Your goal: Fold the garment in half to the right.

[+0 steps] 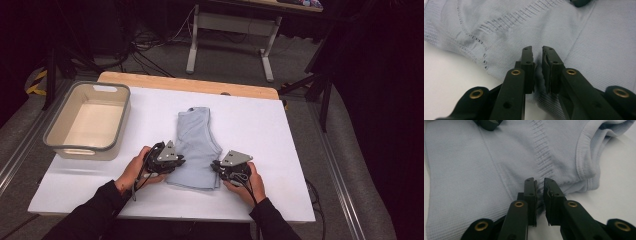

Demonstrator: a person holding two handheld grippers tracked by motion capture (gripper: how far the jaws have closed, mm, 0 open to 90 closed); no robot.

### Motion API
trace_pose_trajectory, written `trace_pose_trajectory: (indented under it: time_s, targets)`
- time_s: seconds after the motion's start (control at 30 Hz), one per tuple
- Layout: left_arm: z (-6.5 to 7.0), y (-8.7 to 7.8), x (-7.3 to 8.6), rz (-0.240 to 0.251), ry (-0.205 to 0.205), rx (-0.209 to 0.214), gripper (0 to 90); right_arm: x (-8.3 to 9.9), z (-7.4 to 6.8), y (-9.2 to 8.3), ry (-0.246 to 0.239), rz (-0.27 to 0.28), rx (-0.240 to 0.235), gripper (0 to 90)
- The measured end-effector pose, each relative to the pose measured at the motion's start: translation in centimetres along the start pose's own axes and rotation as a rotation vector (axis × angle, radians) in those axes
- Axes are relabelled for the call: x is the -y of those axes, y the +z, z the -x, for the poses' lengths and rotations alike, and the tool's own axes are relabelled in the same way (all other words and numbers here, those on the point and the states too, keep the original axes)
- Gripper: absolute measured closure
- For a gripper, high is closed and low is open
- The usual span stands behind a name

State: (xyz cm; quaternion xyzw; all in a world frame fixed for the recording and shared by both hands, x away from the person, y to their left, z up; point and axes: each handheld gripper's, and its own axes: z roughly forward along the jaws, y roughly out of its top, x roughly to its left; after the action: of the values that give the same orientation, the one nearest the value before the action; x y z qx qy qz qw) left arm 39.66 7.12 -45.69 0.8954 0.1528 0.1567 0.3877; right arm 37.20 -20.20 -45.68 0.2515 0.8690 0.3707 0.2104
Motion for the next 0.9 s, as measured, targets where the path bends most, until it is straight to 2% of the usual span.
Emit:
trace_pose_trajectory:
  time_s: [0.13,0.3,0.33,0.4,0.57,0.67,0.73,0.9]
  targets:
    - [-0.2,0.1,0.2,0.007,-0.005,0.013,80.3,0.5,0.4,0.0,0.041,0.014,-0.014,79.0]
    - [0.2,-0.4,0.0,0.03,0.004,-0.009,79.3,0.3,0.2,-0.1,0.024,0.013,0.004,78.3]
    - [0.2,-0.5,-0.1,0.047,0.004,-0.013,78.6,0.3,0.2,-0.2,0.022,0.017,0.0,77.8]
    - [0.3,-0.9,-0.3,0.058,0.005,-0.017,76.5,0.3,0.3,-0.5,0.027,0.038,0.002,76.6]
    - [0.4,-2.0,-0.8,0.097,0.021,-0.04,72.4,-0.1,0.6,-1.9,0.038,0.139,0.035,75.2]
    - [0.3,-3.0,-1.0,0.125,0.023,-0.061,66.8,-0.3,0.7,-2.4,0.038,0.164,0.048,72.7]
    - [0.3,-3.6,-1.0,0.144,0.024,-0.065,66.4,-0.5,0.7,-2.6,0.031,0.176,0.055,71.0]
    - [0.2,-4.8,-1.0,0.182,0.042,-0.095,60.1,-1.0,0.5,-3.1,0.015,0.2,0.078,61.2]
